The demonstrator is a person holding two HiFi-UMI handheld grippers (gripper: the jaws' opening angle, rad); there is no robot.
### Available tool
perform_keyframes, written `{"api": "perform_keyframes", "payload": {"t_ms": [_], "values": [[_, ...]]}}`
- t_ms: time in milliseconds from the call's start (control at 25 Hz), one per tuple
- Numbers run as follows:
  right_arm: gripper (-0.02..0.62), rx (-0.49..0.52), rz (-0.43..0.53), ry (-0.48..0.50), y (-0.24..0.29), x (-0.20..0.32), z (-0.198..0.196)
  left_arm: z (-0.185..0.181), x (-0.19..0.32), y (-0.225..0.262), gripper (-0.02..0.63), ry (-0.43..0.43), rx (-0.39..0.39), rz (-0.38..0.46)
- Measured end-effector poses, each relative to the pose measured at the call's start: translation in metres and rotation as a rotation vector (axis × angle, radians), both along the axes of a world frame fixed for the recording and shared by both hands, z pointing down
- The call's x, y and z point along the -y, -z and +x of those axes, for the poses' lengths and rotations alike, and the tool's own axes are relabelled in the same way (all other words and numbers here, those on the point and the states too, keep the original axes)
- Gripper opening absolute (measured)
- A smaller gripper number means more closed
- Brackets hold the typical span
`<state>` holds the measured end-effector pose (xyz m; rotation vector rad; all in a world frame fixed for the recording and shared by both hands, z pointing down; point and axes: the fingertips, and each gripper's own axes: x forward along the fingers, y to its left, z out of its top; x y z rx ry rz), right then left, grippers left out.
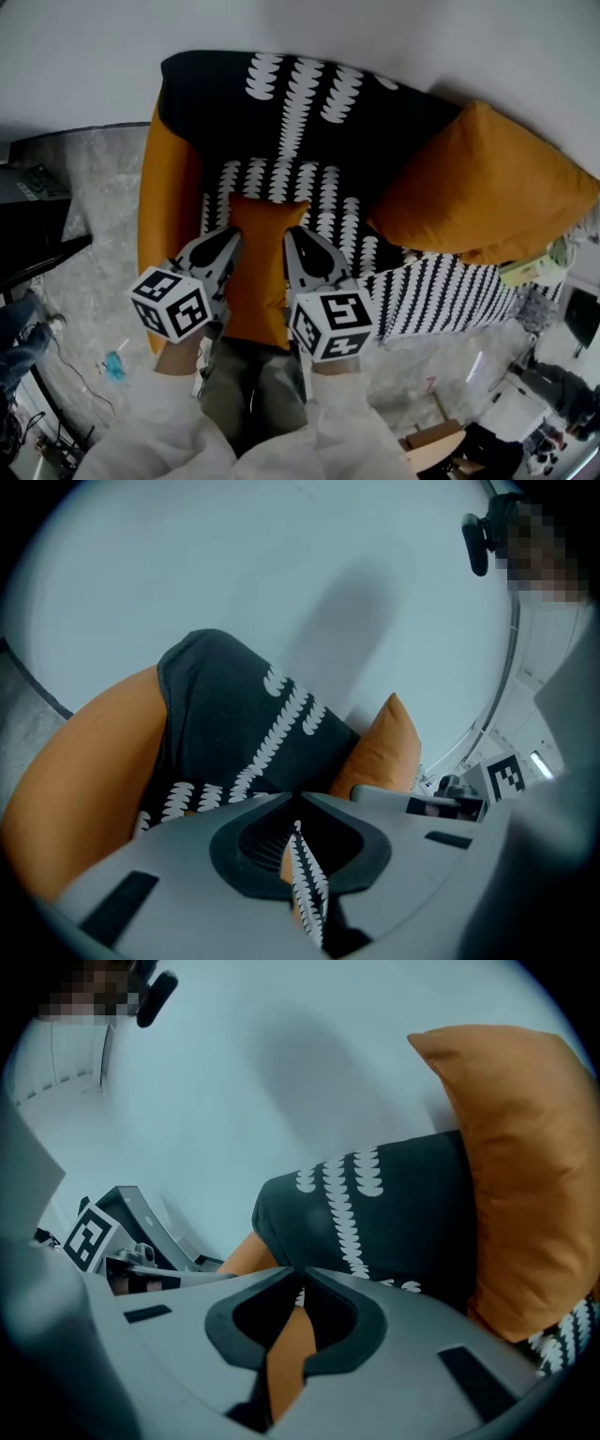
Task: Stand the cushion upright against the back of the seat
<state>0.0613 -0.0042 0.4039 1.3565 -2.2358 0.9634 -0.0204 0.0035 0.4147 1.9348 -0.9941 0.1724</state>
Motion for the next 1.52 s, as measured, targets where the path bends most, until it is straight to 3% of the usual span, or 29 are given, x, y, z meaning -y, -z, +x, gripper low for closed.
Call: {"api": "perform_keyframes", "payload": {"t_ms": [360,480,640,760,880,1040,1280,1520], "values": [[0.017,-0.016,-0.060,-0.025,-0.053,0.018,0.013,-0.001,0.021,-0.057,0.019,0.033,0.062,-0.048],[0.061,-0.024,-0.085,-0.055,-0.070,0.022,0.019,-0.004,0.029,-0.075,0.102,0.048,0.093,-0.070],[0.116,-0.018,-0.111,-0.084,-0.090,0.027,0.033,-0.001,0.038,-0.098,0.155,0.085,0.101,-0.107],[0.195,0.000,-0.134,-0.099,-0.100,0.032,0.033,-0.010,0.046,-0.111,0.271,0.141,0.121,-0.134],[0.237,0.004,-0.155,-0.123,-0.110,0.040,0.024,-0.026,0.054,-0.121,0.296,0.164,0.113,-0.157],[0.249,0.015,-0.172,-0.157,-0.119,0.051,0.023,-0.036,0.069,-0.132,0.341,0.193,0.134,-0.178],[0.250,0.025,-0.215,-0.203,-0.139,0.047,0.042,-0.023,0.066,-0.155,0.365,0.182,0.145,-0.228],[0.253,0.046,-0.251,-0.219,-0.150,0.048,0.046,-0.009,0.053,-0.176,0.365,0.099,0.108,-0.311]]}}
